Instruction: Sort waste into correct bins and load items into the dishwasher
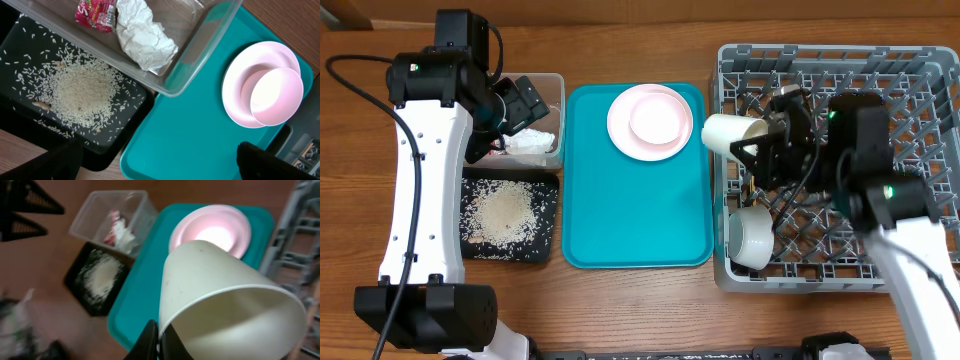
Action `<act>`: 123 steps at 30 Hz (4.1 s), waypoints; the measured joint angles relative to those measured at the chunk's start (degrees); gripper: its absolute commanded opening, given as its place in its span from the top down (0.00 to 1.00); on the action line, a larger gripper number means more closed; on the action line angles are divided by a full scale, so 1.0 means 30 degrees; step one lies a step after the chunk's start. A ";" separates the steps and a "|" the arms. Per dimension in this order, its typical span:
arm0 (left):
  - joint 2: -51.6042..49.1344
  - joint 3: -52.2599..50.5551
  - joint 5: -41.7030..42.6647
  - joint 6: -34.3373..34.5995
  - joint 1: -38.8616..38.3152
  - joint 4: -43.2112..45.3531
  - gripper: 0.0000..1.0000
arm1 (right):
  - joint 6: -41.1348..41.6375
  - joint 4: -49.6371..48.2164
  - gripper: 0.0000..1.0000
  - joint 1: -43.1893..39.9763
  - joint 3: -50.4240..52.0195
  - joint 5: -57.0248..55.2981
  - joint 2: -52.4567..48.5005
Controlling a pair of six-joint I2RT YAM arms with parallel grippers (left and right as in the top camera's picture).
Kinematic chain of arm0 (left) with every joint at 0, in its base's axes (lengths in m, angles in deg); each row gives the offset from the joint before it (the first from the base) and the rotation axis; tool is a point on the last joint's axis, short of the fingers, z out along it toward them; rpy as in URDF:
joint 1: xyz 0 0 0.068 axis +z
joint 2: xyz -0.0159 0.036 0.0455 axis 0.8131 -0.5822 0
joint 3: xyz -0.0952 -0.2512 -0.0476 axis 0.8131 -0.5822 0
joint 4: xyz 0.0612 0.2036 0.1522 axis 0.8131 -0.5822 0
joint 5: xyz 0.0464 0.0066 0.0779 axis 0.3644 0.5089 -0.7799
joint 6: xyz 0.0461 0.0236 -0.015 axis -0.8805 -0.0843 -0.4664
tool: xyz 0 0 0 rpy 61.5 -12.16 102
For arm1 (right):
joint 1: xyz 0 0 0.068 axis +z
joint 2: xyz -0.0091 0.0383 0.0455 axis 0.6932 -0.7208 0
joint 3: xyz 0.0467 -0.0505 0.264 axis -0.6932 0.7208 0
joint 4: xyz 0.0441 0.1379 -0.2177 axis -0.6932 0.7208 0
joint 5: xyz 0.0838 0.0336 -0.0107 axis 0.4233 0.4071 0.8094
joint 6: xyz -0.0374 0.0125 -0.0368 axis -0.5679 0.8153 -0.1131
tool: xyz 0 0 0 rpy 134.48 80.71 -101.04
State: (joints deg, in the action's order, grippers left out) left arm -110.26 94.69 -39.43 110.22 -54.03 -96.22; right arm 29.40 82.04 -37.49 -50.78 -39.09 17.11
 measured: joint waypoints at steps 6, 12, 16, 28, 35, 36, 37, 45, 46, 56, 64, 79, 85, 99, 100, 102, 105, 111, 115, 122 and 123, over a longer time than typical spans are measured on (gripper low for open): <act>0.0000 0.0000 0.0000 0.0007 0.0000 0.0007 0.00 | -0.2871 0.0874 0.96 -0.2834 0.0000 0.6426 -0.4379; 0.0000 0.0000 0.0000 0.0007 0.0000 0.0007 0.00 | -0.5741 0.2841 0.96 -0.4466 0.0000 0.9486 -0.8196; 0.0000 0.0000 0.0000 0.0007 0.0000 0.0007 0.00 | -0.7861 0.4532 0.95 -0.5209 0.0000 1.0448 -0.9333; 0.0000 0.0000 0.0000 0.0007 0.0000 0.0000 0.00 | -0.9952 0.7074 0.75 -0.6608 -0.0007 0.7373 -0.9763; 0.0000 0.0000 0.0000 0.0000 0.0000 0.0007 0.00 | -1.0142 0.8568 0.71 -0.8233 -0.0007 0.5989 -0.9763; 0.0000 0.0000 0.0000 0.0007 0.0000 0.0007 0.00 | -1.0134 0.8757 0.70 -0.8495 -0.0007 0.5923 -0.9755; 0.0000 0.0000 0.0000 0.0000 0.0000 0.0007 0.00 | -1.0120 0.8903 0.70 -0.8823 -0.0007 0.5887 -0.9755; 0.0000 0.0000 0.0000 0.0007 0.0000 0.0000 0.00 | -0.8327 0.9202 0.71 -0.9763 -0.1020 0.4707 -0.8459; 0.0000 0.0000 0.0000 0.0007 0.0000 0.0000 0.00 | -0.7810 0.9020 0.71 -0.9624 -0.1421 0.4175 -0.8007; 0.0000 0.0000 0.0000 0.0007 0.0000 0.0007 0.00 | -0.2856 0.5843 0.71 -0.3847 -0.4481 -0.2616 -0.4626; 0.0000 0.0000 0.0000 0.0007 0.0000 0.0007 0.00 | -0.0670 0.1005 0.55 0.4517 -0.4510 -0.9573 -0.5085; 0.0000 0.0000 0.0000 0.0007 0.0000 0.0000 0.00 | -0.0780 -0.3286 0.50 0.8262 -0.5100 -1.3879 -1.1307; 0.0000 0.0000 0.0000 0.0000 0.0000 0.0007 0.00 | -0.1399 -0.3759 0.46 0.8255 -0.7060 -1.3908 -1.3129; 0.0000 0.0000 0.0000 0.0007 0.0000 0.0000 0.00 | -0.2565 -0.6397 0.51 0.8262 -0.7606 -1.1431 -1.5832; 0.0000 0.0000 0.0000 0.0000 0.0000 0.0007 0.00 | -0.2579 -0.6441 0.51 0.8269 -0.7606 -1.1344 -1.6116; 0.0000 0.0000 0.0000 0.0000 0.0000 0.0007 0.00 | -0.2594 -0.6441 0.54 0.8276 -0.7606 -1.1213 -1.6517; 0.0000 0.0000 0.0000 0.0000 0.0000 0.0000 0.00 | -0.2659 -0.6295 0.61 0.8276 -0.7606 -1.1074 -1.6662; 0.0000 0.0000 0.0000 0.0000 0.0000 0.0000 0.00 | -0.2688 -0.5450 0.89 0.8276 -0.7606 -1.0899 -1.6662; 0.0000 0.0000 0.0000 0.0007 0.0000 0.0000 0.00 | -0.2703 -0.4481 0.92 0.8276 -0.7635 -1.0863 -1.6662; 0.0000 0.0000 0.0000 0.0007 0.0000 0.0000 0.00 | -0.2841 -0.4022 0.96 0.8276 -0.7890 -1.0987 -1.6604; 0.0000 0.0000 -0.0007 0.0007 0.0000 0.0007 0.00 | -0.2849 -0.3978 0.96 0.8276 -0.7890 -1.0972 -1.6553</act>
State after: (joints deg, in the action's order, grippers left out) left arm -110.26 94.69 -39.45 110.24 -54.03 -96.20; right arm 20.85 70.11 -12.66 -74.46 -72.00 -32.54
